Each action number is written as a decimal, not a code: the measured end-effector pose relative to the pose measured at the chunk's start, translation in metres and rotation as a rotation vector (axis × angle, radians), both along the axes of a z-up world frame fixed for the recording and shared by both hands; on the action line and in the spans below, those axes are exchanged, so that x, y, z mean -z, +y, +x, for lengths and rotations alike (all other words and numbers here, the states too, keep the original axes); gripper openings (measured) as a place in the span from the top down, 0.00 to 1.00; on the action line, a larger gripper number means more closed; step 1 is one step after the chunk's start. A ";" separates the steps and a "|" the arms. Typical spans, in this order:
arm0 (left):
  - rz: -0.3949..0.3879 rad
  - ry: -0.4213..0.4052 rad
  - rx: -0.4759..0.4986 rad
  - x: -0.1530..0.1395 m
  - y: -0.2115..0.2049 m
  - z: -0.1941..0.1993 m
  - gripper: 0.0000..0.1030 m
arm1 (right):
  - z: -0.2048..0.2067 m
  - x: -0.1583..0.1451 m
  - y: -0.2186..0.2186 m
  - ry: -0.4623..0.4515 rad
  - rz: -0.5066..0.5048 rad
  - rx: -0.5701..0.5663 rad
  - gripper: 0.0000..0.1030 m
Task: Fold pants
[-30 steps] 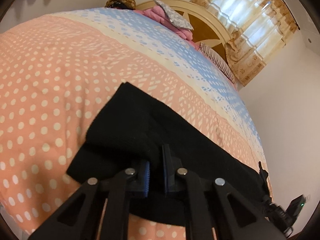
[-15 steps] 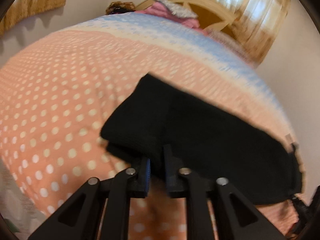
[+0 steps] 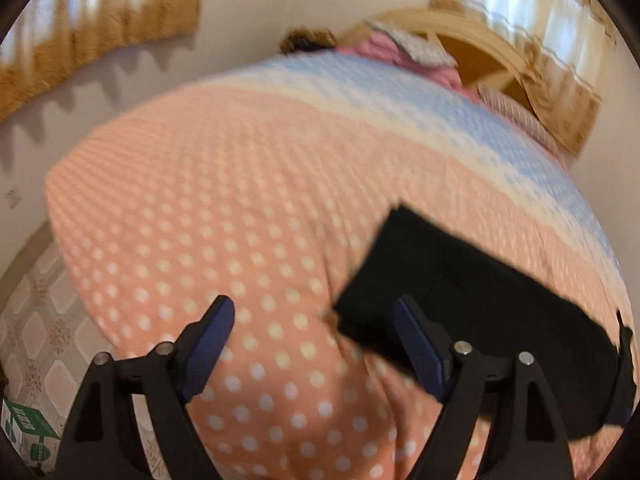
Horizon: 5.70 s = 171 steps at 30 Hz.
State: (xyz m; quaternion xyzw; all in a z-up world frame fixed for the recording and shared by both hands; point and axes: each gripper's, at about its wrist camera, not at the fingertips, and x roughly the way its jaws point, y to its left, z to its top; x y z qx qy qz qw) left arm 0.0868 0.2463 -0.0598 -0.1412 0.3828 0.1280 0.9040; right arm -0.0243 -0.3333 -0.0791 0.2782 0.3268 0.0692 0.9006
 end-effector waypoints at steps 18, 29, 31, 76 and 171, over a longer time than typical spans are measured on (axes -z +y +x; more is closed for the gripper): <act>0.151 0.032 0.302 0.042 -0.127 0.036 0.17 | 0.174 0.027 0.178 0.089 -0.236 -0.568 0.42; 0.166 0.014 0.293 0.052 -0.137 0.034 0.13 | 0.187 0.041 0.192 0.205 -0.102 -0.707 0.41; 0.163 0.014 0.295 0.052 -0.135 0.036 0.13 | 0.197 0.045 0.200 0.236 -0.026 -0.751 0.40; 0.174 0.016 0.275 0.056 -0.135 0.041 0.05 | 0.265 0.025 -0.136 0.470 -0.523 0.335 0.93; 0.203 -0.002 0.228 0.056 -0.140 0.036 0.00 | -0.042 0.040 -0.294 0.183 -0.058 0.488 0.45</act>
